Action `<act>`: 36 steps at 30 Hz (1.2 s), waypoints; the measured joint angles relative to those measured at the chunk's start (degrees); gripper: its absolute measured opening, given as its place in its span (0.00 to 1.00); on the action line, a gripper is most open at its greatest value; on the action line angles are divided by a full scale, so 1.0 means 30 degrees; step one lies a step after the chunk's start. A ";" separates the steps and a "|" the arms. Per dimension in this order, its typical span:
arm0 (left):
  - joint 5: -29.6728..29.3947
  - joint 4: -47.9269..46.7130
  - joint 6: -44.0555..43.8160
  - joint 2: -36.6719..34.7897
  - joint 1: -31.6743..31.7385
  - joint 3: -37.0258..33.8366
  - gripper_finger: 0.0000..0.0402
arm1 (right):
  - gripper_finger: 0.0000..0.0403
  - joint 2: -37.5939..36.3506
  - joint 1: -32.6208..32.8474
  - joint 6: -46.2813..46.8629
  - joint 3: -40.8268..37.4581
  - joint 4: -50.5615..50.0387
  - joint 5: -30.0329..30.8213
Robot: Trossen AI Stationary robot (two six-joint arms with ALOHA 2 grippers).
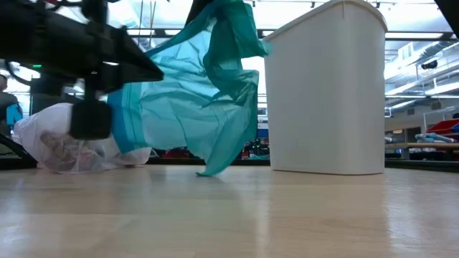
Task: Place trash/remove bag and relplace
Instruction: Put the blue trash bag into the white trash bin
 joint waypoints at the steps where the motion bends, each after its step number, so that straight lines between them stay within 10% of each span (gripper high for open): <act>1: -0.0007 0.0319 -0.0007 0.0000 0.0266 0.0055 0.06 | 0.00 -0.0040 -0.0027 0.0000 0.0149 -0.0046 -0.0008; 20: 0.1378 0.6121 0.4263 -0.0015 0.3936 0.3213 0.01 | 0.00 -0.5917 -0.2376 0.3229 0.2695 -0.2742 0.1836; 28: 0.9683 1.3417 1.3544 -0.0007 0.6815 0.6177 0.00 | 0.00 -0.8501 -0.1255 0.4352 0.2680 -0.4270 0.4220; 36: 1.7389 1.3216 2.2138 -0.0757 0.9611 1.1180 0.02 | 0.00 -0.9267 0.0567 0.4845 0.2666 -0.3837 0.5080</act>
